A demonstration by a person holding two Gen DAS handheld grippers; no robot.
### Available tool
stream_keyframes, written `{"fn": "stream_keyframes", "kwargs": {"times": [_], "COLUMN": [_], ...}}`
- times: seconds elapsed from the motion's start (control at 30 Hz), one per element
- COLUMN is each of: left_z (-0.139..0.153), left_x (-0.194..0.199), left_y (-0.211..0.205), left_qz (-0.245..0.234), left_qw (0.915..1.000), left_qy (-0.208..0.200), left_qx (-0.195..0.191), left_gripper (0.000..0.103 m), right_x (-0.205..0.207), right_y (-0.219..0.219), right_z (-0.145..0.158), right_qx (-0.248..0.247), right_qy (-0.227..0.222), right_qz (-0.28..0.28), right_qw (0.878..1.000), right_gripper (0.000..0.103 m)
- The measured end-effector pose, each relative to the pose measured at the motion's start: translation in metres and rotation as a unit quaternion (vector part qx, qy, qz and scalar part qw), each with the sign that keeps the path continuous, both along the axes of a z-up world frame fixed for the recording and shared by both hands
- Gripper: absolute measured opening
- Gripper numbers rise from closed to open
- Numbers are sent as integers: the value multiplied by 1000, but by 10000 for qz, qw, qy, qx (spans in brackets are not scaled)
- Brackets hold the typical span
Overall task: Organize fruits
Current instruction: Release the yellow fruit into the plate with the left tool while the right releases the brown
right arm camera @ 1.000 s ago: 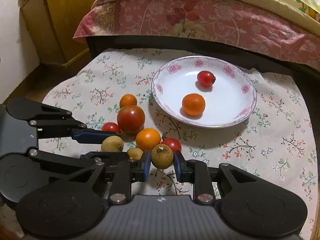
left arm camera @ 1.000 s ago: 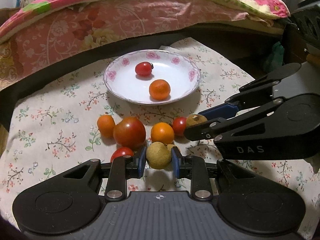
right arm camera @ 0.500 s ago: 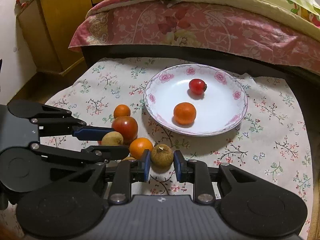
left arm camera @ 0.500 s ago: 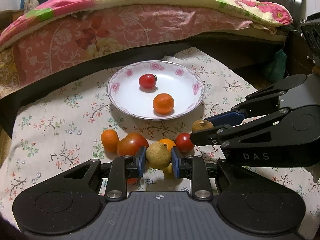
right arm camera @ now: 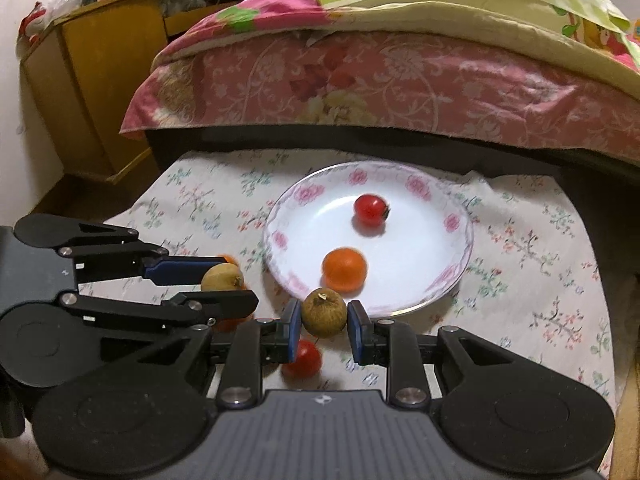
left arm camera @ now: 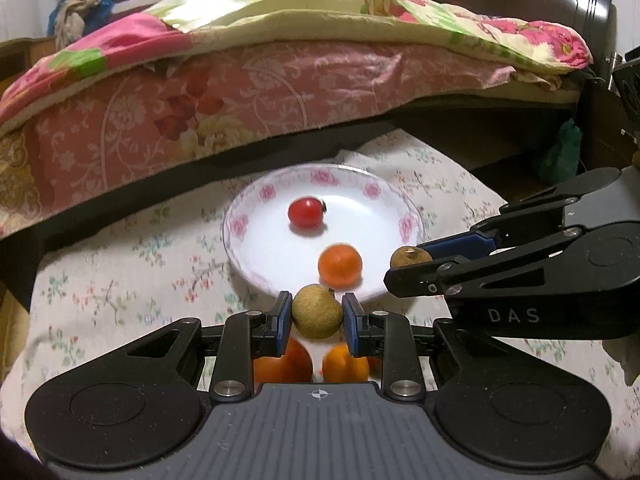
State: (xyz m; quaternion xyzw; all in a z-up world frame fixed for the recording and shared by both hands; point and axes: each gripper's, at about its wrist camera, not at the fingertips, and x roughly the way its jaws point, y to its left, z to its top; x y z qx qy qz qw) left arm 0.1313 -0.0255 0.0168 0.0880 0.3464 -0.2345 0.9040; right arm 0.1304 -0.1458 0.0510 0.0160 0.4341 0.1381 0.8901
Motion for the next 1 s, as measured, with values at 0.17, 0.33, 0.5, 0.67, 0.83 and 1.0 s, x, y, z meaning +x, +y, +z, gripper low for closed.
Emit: {"fn": "stream_keyframes", "kwargs": {"times": [0.17, 0.33, 0.5, 0.67, 0.83, 1.0], "left_z": [-2, -8, -13, -18, -23, -24], "left_x": [17, 32, 40, 46, 50, 51], "left_y": [-6, -12, -14, -16, -17, -16], "left_qz": [30, 60, 87, 115, 169, 199], "left_qw": [10000, 10000, 9999, 9998, 9997, 9997], "left_qy": [-41, -32, -37, -3, 50, 55], "left_qx": [19, 71, 141, 146, 155, 162], "left_gripper": [33, 33, 33, 33, 34, 36], "right_x": [16, 31, 43, 50, 54, 55], "right_y": [-8, -14, -16, -17, -19, -18], "right_z": [-1, -9, -18, -23, -29, -31], "right_qx": [48, 31, -6, -50, -34, -48], "right_qy": [-59, -34, -16, -18, 21, -3], "right_qz": [-139, -254, -284, -312, -384, -365], "right_qw": [9999, 9997, 9996, 9995, 9993, 9993], "right_gripper": [25, 25, 25, 25, 26, 26]}}
